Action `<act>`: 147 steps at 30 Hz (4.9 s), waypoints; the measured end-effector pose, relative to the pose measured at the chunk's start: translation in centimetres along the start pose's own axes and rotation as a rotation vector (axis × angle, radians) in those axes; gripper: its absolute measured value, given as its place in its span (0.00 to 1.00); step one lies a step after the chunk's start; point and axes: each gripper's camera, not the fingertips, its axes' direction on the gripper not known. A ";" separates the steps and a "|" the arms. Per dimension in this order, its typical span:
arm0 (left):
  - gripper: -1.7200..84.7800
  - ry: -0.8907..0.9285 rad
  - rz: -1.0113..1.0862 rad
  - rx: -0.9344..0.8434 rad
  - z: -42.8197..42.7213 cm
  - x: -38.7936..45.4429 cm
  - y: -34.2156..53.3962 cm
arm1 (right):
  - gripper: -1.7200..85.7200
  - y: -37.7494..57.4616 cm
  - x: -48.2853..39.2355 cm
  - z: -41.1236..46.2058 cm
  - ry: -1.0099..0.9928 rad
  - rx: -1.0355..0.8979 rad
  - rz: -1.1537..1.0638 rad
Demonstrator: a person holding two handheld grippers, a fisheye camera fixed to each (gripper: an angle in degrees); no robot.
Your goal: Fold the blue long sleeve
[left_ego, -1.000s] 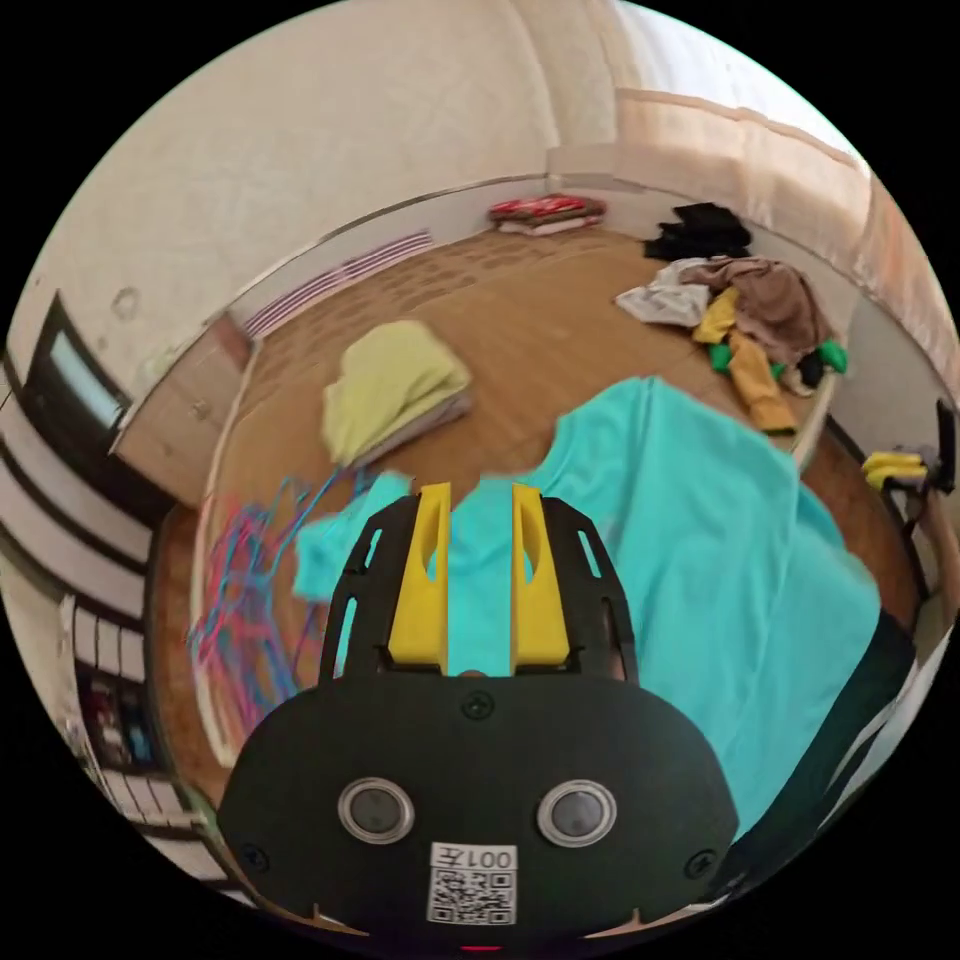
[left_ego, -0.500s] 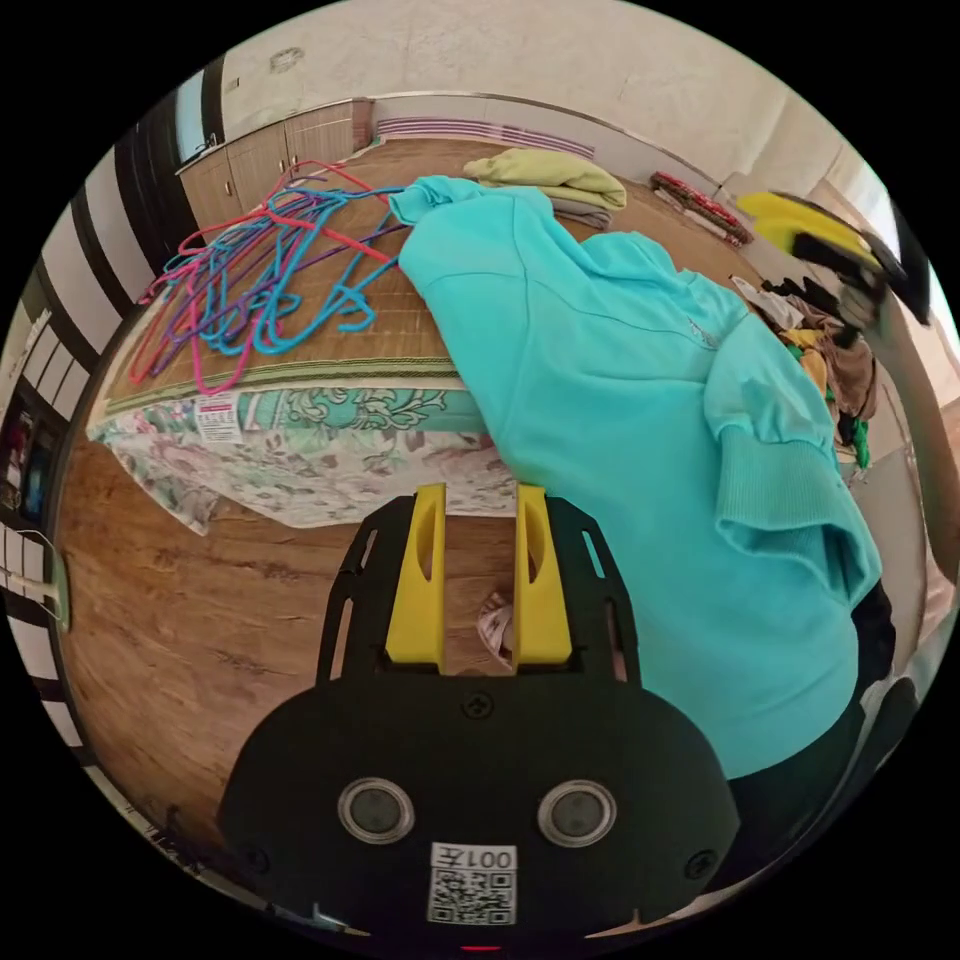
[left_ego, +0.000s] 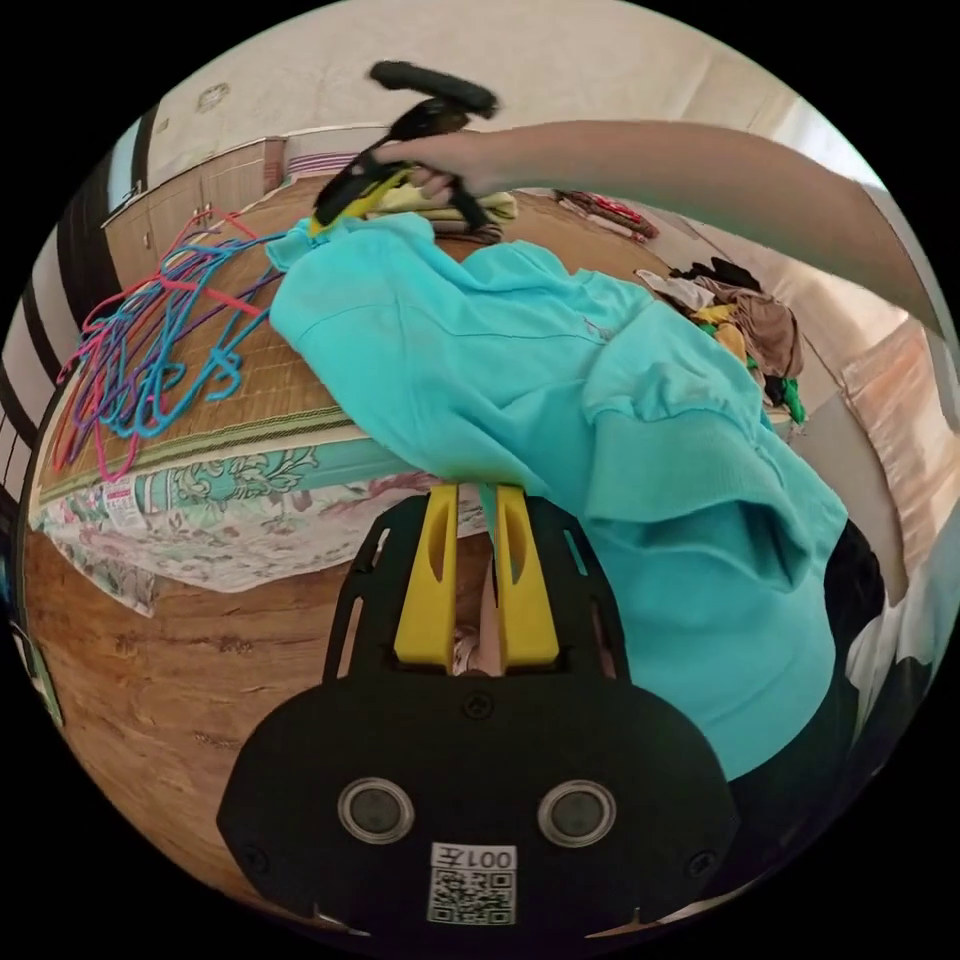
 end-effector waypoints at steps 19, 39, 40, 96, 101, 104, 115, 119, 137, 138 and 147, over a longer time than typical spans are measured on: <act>0.12 -0.281 -0.071 0.111 -7.6 -2.3 8.2 | 0.04 -1.3 -5.0 -16.3 -0.603 0.622 -0.226; 0.23 -0.293 -0.270 0.553 -19.5 -5.0 12.1 | 0.04 -2.5 -35.3 -21.0 -0.212 0.508 -0.623; 0.23 -0.282 -0.317 0.606 -19.6 -5.3 13.0 | 0.05 -2.3 -36.0 -20.3 -0.252 0.488 -0.625; 0.01 -0.388 1.039 0.229 -0.3 2.8 34.5 | 0.15 -20.3 -44.9 2.9 -0.918 -0.763 -1.446; 0.01 -0.361 1.101 0.230 0.1 2.2 34.2 | 0.11 -19.9 -45.0 4.5 -1.048 -0.865 -1.440; 0.01 -0.392 1.150 0.223 0.5 2.1 34.1 | 0.09 -19.4 -44.5 5.7 -1.134 -0.889 -1.402; 0.01 -0.457 0.957 0.274 1.0 -0.1 30.1 | 0.03 -14.4 -37.8 4.8 -1.239 -0.521 -1.165; 0.02 -0.385 0.780 0.282 0.5 -1.1 28.5 | 0.03 -11.8 -34.1 1.6 -1.139 -0.242 -0.991; 0.22 -0.443 -0.388 0.551 -8.6 -4.9 16.3 | 0.03 13.3 -39.1 -18.2 -0.029 0.597 -0.593; 0.22 -0.486 -0.389 0.545 -9.0 -4.2 15.2 | 0.03 14.8 -38.8 -19.6 -0.025 0.619 -0.564; 0.19 -0.566 -0.165 0.615 -11.9 6.0 10.6 | 0.03 30.1 -33.1 -31.2 0.132 0.809 -0.435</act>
